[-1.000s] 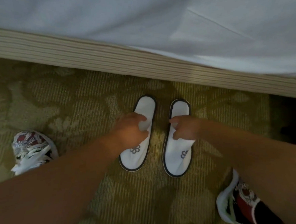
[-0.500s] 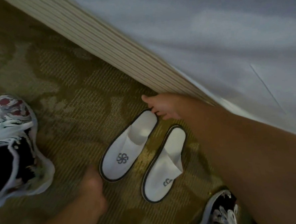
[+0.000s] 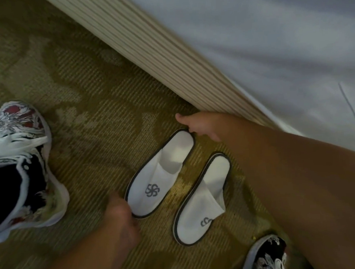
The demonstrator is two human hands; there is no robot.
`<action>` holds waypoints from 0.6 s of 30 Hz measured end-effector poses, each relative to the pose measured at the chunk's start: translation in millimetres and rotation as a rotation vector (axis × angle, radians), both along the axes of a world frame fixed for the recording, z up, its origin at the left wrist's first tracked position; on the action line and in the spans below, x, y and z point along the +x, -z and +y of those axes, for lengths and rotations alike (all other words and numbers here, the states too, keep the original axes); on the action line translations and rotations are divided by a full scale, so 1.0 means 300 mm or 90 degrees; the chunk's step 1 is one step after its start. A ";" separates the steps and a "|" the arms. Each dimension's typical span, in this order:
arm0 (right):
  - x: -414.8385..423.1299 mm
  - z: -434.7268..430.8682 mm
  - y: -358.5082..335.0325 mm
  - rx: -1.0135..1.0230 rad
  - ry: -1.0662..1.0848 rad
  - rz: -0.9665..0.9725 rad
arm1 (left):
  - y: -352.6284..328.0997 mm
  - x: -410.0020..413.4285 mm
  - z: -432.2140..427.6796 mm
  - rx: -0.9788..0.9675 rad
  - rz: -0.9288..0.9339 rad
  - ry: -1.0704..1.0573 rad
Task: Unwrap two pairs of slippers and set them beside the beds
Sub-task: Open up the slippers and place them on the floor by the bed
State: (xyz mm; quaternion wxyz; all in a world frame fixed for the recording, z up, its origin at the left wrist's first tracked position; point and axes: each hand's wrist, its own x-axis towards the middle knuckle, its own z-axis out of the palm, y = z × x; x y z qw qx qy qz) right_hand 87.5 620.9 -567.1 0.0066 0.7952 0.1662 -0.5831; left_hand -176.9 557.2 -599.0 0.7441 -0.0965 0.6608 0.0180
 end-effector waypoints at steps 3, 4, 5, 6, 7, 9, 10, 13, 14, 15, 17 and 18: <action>-0.011 0.022 0.000 -0.007 -0.022 0.014 | -0.003 -0.008 -0.001 -0.015 0.003 0.000; -0.011 0.027 0.003 -0.001 -0.021 0.007 | -0.007 -0.007 -0.001 -0.011 0.003 -0.002; -0.009 0.029 0.006 0.006 -0.019 -0.005 | -0.004 -0.005 -0.004 -0.008 0.001 -0.011; -0.008 0.030 0.009 0.011 -0.021 -0.015 | -0.002 -0.002 -0.006 -0.009 0.002 -0.019; -0.007 0.030 0.011 0.012 -0.023 -0.019 | 0.003 0.000 -0.008 -0.013 0.004 -0.023; -0.006 0.030 0.016 0.010 -0.016 -0.015 | 0.016 0.009 -0.011 -0.018 0.019 -0.025; -0.006 0.031 0.016 0.006 -0.009 -0.012 | 0.018 0.013 -0.013 -0.019 0.025 -0.029; -0.007 0.039 0.011 0.001 0.006 -0.009 | 0.021 0.016 -0.017 -0.022 0.025 -0.040; -0.007 0.043 0.011 0.002 0.007 -0.006 | 0.020 0.011 -0.018 -0.023 0.023 -0.045; -0.007 0.045 0.012 0.003 0.006 -0.004 | 0.021 0.006 -0.019 -0.022 0.021 -0.050; -0.008 0.046 0.012 0.002 0.006 -0.004 | 0.022 -0.004 -0.025 -0.015 0.023 -0.062; -0.007 0.046 0.014 0.001 0.010 -0.005 | 0.021 -0.006 -0.027 -0.009 0.025 -0.062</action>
